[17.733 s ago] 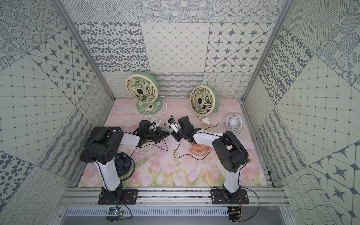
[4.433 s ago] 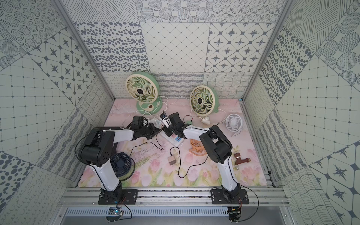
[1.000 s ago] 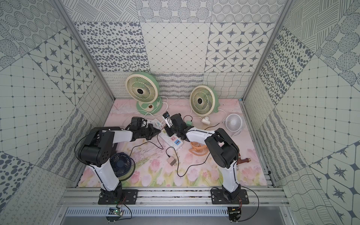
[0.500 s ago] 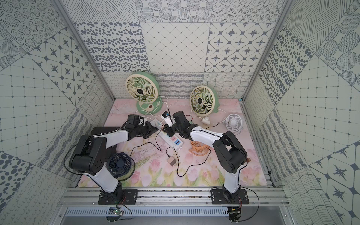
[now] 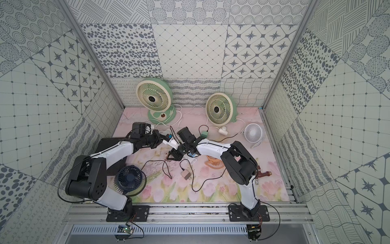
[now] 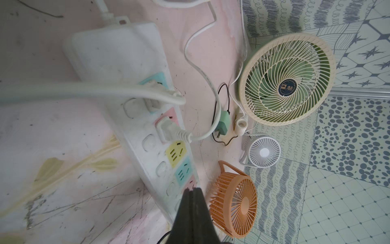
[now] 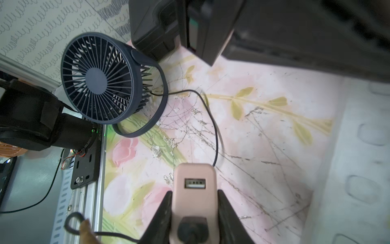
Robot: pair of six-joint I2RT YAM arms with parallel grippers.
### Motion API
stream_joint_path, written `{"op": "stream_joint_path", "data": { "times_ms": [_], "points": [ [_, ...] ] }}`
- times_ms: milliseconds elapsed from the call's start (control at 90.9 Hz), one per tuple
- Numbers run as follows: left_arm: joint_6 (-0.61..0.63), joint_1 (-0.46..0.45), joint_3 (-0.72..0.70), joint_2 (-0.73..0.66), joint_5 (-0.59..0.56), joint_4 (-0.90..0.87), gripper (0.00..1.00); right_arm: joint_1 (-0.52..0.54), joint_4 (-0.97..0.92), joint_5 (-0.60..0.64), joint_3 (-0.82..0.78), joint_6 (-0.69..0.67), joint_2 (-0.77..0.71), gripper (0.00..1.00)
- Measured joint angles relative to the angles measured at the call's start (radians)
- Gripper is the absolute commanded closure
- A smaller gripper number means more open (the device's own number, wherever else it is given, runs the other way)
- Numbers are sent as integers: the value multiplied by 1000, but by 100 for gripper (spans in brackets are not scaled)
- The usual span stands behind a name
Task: Unplug the desk fan from the power strip
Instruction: Place the plug at the center of the board.
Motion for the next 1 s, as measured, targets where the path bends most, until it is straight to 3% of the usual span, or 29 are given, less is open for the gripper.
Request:
{"op": "stream_joint_path", "data": {
  "times_ms": [275,1001],
  "points": [
    [14,15,-10,-4,-26,-18,100,43,-43,19,42,0,51,71],
    [23,22,-10,3,-29,-36,100,28,-48,108,59,4,82,55]
  ]
}}
